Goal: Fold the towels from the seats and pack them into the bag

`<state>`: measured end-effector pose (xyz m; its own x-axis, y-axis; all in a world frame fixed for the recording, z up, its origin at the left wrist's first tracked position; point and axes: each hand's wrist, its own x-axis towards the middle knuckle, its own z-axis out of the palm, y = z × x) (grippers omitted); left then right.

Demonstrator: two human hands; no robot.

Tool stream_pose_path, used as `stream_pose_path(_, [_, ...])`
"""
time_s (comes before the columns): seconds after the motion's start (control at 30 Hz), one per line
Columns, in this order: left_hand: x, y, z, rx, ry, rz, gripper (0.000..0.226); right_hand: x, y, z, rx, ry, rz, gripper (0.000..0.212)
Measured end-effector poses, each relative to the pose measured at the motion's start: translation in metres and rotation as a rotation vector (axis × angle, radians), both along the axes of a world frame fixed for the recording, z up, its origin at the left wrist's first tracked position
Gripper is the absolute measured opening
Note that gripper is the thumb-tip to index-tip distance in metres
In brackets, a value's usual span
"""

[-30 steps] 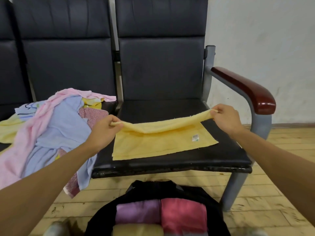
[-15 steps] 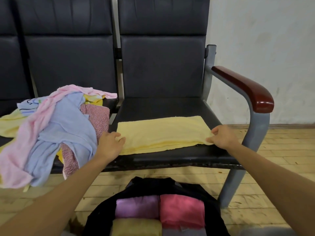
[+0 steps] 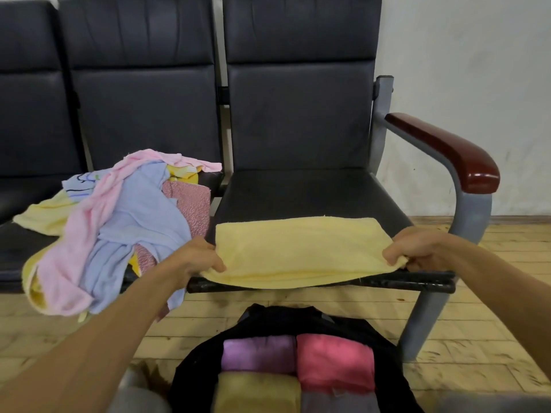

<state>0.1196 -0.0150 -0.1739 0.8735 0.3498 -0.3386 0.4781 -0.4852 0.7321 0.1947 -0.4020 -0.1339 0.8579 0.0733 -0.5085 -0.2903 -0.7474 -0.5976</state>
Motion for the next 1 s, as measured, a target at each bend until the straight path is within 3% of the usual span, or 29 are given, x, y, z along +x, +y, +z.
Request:
stream_pose_path(0.17, [-0.013, -0.006, 0.009, -0.420, -0.086, 0.117, 0.013, -0.005, 0.004, -0.004, 0.191, 0.092, -0.025, 0.030])
stream_pose_path(0.27, [-0.011, -0.010, 0.008, -0.584, -0.116, 0.190, 0.034, -0.005, 0.010, -0.008, 0.242, -0.069, -0.184, 0.046])
stream_pose_path(0.37, [-0.001, -0.015, 0.001, -0.575, -0.147, 0.256, 0.049, -0.006, 0.019, -0.012, 0.066, -0.310, -0.257, 0.038])
stream_pose_path(0.5, [0.011, -0.025, -0.004, -0.497, -0.181, 0.301, 0.043, -0.004, 0.020, -0.016, 0.017, -0.338, -0.255, 0.021])
stream_pose_path(0.67, [0.007, -0.022, 0.013, -0.827, -0.309, 0.383, 0.032, -0.008, 0.009, -0.018, 0.228, -0.233, -0.287, 0.011])
stream_pose_path(0.73, [0.002, -0.026, 0.025, -0.886, -0.355, 0.344, 0.015, -0.009, 0.004, -0.020, 0.344, -0.153, -0.304, 0.010])
stream_pose_path(0.87, [0.003, -0.058, 0.061, -0.837, -0.370, 0.237, 0.008, -0.007, -0.001, -0.024, 0.475, -0.066, -0.283, 0.025])
stream_pose_path(1.0, [0.020, -0.119, 0.090, -0.668, -0.315, 0.096, 0.027, -0.008, -0.004, -0.026, 0.490, -0.054, -0.263, 0.027])
